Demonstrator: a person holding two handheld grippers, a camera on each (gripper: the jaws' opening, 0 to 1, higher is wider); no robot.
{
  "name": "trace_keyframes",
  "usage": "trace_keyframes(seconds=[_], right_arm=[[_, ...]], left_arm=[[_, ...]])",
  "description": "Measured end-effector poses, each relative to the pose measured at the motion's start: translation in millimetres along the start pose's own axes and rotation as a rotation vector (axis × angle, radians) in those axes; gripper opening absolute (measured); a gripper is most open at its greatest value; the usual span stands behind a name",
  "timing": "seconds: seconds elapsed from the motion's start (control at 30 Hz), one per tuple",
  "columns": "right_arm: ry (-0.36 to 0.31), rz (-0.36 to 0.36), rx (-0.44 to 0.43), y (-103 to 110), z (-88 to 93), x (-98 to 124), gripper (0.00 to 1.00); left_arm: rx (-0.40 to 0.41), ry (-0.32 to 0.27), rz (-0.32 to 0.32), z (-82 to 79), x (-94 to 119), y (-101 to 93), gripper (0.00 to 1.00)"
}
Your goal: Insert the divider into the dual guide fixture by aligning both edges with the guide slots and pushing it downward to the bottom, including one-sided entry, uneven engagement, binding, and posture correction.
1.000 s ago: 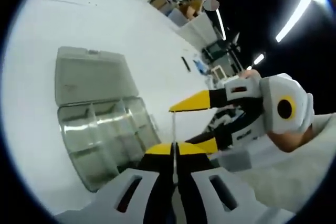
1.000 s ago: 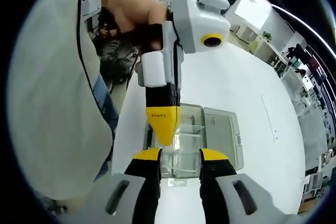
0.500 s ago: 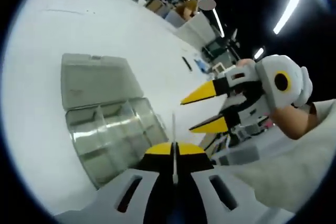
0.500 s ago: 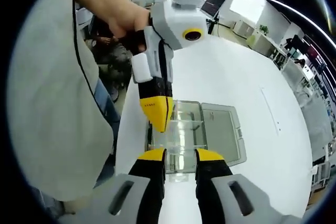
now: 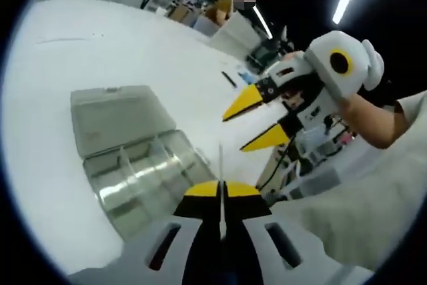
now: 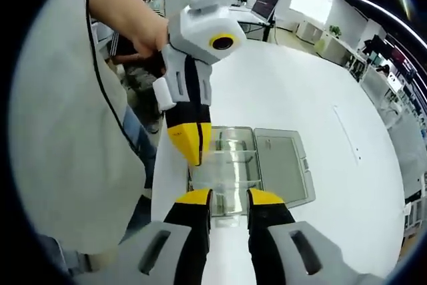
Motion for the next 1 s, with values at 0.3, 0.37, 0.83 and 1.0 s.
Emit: trace_keyframes(seconds=[0.3, 0.37, 0.83, 1.0], right_arm=[[-0.005, -0.061, -0.003, -3.5, -2.5, 1.1, 0.16], [-0.006, -0.069, -0.001, -4.6, -3.4, 0.6, 0.15], [-0.002, -0.174, 0.024, -4.7, -15.4, -5.7, 0.09], [0.0, -0.196, 0.032, -4.5, -17.9, -7.2, 0.06]], left_arm=[[-0.099, -0.02, -0.002, -1.6, 0.9, -1.0, 0.0], [-0.109, -0.027, -0.001, -2.3, 1.3, -0.8, 0.0], [-0.276, -0.068, 0.011, -6.2, 2.0, -7.1, 0.0], [-0.317, -0.076, 0.012, -6.4, 2.7, -7.3, 0.0]])
Point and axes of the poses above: the point that each gripper's makers call its tool centre point, and the gripper's own axes: x roughly backward along the fingers, y roughly to its left, z roughly out of its underside, the point moved 8 cm from there along x, roughly backward along the fingers, and after that the axes turned 3 degrees about x, right-handed, at the moved point
